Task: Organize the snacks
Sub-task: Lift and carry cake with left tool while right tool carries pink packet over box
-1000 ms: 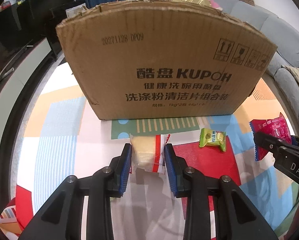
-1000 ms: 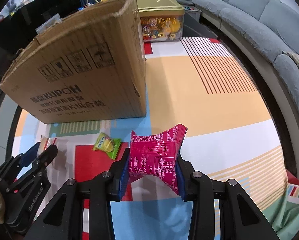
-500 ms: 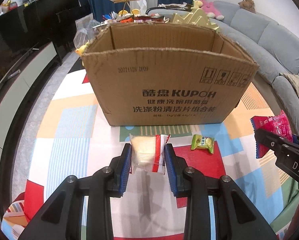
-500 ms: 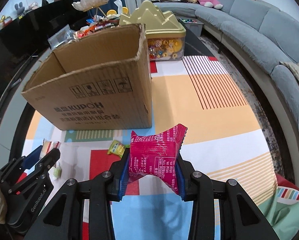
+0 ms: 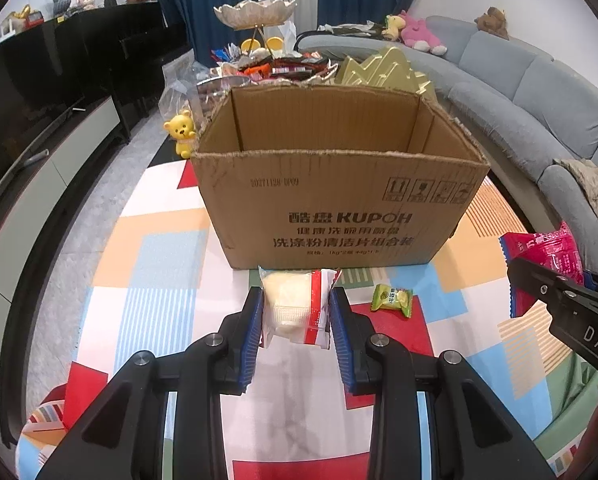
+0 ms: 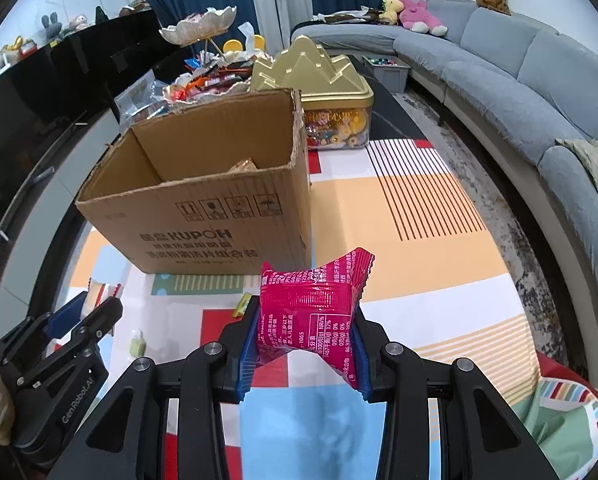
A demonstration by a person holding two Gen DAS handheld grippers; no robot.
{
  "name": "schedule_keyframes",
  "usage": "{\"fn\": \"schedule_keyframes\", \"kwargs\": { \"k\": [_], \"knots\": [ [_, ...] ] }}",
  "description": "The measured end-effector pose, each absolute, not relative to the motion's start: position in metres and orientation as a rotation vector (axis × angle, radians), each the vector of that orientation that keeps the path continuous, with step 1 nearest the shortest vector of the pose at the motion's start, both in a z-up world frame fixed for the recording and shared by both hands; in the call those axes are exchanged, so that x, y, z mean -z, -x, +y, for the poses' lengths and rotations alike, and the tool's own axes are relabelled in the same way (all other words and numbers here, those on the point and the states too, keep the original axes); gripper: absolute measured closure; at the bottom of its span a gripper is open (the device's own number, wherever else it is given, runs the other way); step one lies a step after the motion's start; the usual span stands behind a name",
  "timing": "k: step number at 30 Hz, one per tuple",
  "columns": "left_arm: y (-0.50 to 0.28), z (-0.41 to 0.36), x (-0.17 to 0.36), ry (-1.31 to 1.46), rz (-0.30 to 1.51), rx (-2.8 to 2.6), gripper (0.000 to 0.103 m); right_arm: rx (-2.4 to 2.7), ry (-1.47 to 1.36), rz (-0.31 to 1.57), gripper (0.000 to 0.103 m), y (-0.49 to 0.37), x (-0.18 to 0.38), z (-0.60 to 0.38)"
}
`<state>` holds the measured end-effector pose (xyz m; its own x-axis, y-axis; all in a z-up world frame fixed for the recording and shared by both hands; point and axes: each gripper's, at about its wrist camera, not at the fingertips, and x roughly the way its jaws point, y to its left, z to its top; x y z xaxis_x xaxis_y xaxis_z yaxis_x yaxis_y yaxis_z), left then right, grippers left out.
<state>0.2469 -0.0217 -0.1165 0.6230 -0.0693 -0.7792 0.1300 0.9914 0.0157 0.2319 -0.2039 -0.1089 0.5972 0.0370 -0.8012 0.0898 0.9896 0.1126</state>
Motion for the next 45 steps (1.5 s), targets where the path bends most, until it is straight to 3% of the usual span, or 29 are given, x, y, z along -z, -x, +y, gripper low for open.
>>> {"fn": "schedule_keyframes", "kwargs": {
  "k": [45],
  "knots": [
    [-0.275,-0.021,0.023,-0.072,0.732,0.108,0.07,-0.042,-0.109,0.767,0.063,-0.249,0.019,-0.187]
  ]
}}
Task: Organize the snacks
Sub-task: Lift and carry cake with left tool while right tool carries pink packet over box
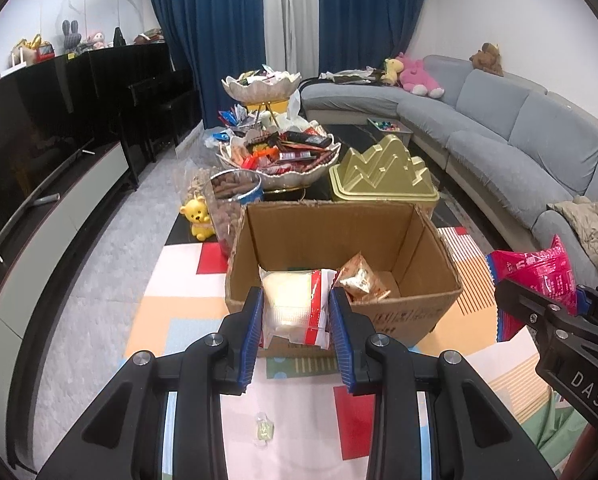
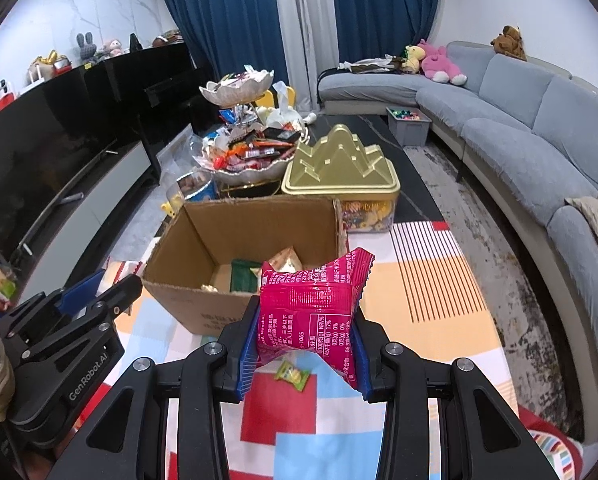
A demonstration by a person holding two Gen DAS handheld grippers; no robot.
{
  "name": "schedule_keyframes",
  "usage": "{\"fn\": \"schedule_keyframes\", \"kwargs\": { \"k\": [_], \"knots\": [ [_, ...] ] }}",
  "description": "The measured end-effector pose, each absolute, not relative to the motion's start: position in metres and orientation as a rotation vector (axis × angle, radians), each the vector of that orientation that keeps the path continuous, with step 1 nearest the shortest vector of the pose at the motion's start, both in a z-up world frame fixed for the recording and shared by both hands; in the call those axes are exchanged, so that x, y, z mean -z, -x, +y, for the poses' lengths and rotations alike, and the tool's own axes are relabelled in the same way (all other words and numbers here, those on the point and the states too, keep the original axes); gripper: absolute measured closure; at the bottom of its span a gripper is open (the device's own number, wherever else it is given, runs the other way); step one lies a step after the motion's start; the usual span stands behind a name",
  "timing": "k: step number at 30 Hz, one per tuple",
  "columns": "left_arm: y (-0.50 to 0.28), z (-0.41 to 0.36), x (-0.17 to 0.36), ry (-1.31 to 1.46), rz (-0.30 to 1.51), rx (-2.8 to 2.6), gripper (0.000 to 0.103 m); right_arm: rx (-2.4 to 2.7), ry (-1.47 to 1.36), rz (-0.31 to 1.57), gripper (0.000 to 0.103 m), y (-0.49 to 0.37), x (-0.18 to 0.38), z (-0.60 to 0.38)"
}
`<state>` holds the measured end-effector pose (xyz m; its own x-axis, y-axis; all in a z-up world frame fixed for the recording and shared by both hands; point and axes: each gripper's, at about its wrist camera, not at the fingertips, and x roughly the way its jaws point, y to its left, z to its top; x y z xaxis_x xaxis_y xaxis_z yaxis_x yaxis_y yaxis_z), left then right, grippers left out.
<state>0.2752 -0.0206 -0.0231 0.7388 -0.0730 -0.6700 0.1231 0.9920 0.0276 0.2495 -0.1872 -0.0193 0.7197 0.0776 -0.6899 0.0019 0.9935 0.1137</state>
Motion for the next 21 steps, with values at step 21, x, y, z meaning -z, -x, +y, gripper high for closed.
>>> {"fn": "schedule_keyframes", "kwargs": {
  "k": [21],
  "knots": [
    [-0.323,-0.016,0.021,-0.075,0.736,0.106,0.07,-0.082,-0.072,0.743,0.063,-0.302,0.01,-0.177]
  ]
}}
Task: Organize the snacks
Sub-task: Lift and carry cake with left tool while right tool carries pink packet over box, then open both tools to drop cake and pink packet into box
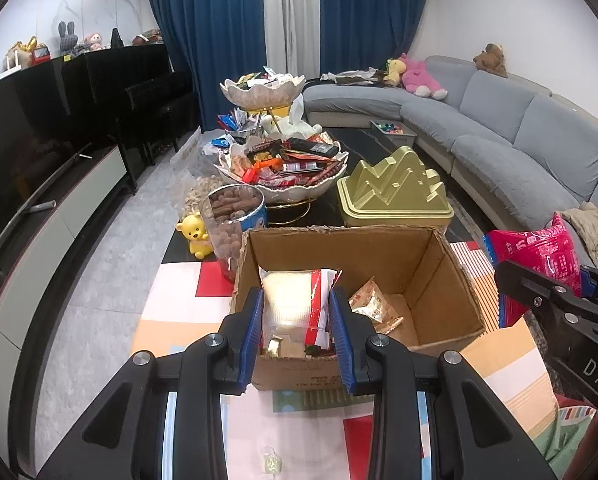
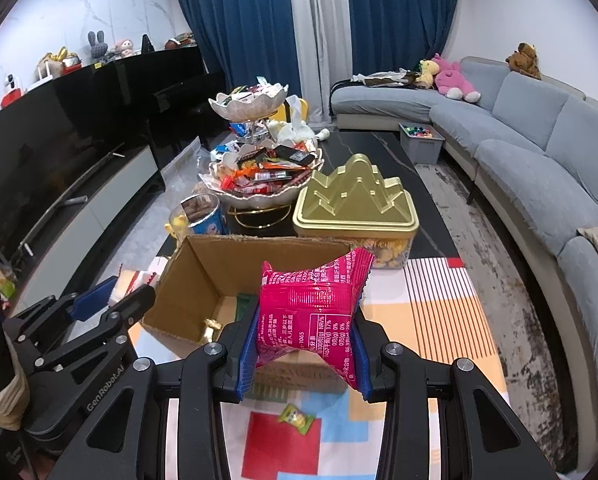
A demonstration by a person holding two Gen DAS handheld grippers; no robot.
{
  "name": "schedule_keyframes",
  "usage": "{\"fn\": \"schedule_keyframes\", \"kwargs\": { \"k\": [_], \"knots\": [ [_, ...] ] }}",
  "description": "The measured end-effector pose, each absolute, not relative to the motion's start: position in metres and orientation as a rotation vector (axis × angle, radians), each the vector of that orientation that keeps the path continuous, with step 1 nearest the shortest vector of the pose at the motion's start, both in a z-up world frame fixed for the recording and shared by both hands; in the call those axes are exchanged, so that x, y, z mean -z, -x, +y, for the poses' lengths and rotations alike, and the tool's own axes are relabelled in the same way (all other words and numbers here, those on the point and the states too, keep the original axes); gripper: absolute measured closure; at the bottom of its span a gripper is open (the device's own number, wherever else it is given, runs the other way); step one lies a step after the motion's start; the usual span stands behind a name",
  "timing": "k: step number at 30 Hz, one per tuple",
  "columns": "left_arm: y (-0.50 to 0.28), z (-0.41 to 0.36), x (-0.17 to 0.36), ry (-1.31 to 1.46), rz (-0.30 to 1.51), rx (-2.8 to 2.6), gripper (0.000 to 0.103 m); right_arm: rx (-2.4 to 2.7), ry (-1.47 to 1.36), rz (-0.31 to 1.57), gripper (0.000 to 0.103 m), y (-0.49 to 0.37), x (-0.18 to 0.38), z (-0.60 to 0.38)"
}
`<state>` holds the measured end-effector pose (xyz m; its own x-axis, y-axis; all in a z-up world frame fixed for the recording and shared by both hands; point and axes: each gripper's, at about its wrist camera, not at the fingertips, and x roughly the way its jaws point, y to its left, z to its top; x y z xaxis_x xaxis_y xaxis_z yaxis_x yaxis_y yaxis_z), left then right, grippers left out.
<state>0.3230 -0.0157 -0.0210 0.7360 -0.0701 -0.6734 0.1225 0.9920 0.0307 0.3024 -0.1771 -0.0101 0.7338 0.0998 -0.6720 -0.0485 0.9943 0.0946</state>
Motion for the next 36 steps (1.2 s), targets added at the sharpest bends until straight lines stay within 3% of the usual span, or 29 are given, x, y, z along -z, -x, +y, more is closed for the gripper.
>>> {"fn": "schedule_keyframes", "kwargs": {
  "k": [22,27,31,36],
  "knots": [
    [-0.37,-0.014,0.057,-0.063,0.802,0.116,0.069,-0.123,-0.047,0.803,0.063,-0.355,0.04,-0.166],
    [-0.373,-0.012,0.06,-0.056,0.807,0.117,0.063,-0.133,-0.022,0.793,0.061,-0.359,0.041,-0.162],
    [-0.374,-0.01,0.06,-0.054,0.804,0.107,0.058,-0.118,-0.023,0.794,0.048,-0.361,0.039,-0.164],
    [-0.371,-0.009,0.057,-0.046,0.798,0.104,0.044,-0.103,-0.022,0.782,0.038,-0.357,0.035,-0.166]
  ]
}}
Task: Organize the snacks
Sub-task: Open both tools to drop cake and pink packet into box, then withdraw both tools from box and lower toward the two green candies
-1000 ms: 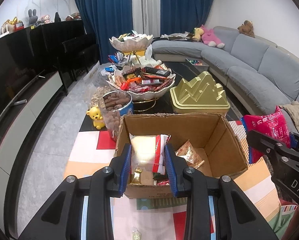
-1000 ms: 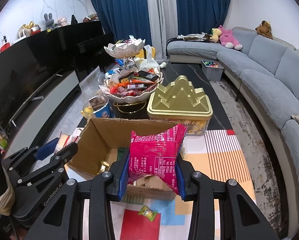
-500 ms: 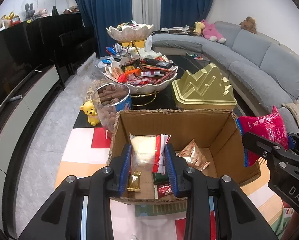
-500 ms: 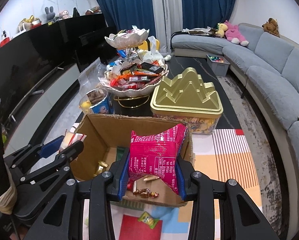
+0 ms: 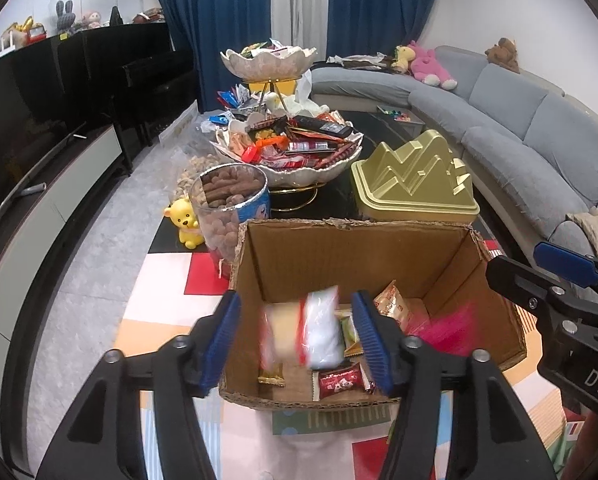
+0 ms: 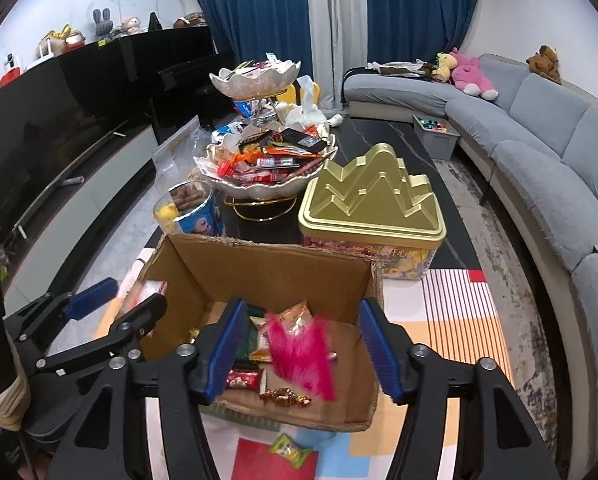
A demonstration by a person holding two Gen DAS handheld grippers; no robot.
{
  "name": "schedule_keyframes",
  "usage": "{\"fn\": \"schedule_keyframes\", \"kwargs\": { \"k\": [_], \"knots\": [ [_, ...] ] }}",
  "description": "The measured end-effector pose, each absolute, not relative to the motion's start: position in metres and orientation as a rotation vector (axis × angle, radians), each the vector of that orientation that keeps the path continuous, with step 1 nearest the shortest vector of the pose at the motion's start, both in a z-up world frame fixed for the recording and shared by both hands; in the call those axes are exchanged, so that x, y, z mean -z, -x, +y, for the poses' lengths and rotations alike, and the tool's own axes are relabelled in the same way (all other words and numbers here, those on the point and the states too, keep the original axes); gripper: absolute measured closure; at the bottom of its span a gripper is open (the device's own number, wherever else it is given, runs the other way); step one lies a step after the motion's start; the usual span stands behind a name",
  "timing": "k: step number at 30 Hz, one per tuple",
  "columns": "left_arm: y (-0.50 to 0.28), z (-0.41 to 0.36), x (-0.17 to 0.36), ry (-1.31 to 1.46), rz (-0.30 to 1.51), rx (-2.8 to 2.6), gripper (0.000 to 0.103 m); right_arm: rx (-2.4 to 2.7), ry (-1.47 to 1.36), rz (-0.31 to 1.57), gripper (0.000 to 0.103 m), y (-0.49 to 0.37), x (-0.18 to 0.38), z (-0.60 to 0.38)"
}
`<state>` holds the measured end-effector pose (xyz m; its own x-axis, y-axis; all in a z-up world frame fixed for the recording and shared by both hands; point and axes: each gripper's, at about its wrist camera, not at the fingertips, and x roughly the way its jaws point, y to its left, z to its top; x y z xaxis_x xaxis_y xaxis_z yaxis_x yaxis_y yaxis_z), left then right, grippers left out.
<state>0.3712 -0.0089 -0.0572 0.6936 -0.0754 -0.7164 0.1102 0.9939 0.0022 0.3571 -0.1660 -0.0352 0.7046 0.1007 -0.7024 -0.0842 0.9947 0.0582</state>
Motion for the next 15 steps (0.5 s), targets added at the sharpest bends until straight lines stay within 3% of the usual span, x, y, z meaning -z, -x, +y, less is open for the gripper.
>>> {"fn": "schedule_keyframes", "kwargs": {
  "k": [6,15],
  "knots": [
    [-0.366,-0.008,0.05,-0.039,0.787,0.097,0.03,-0.085,-0.023,0.772,0.036,-0.352,0.03,-0.169],
    [-0.354,-0.004,0.04,-0.028,0.777,0.086,0.028,-0.071,-0.019,0.75,0.036,-0.34,0.019,-0.171]
  ]
}}
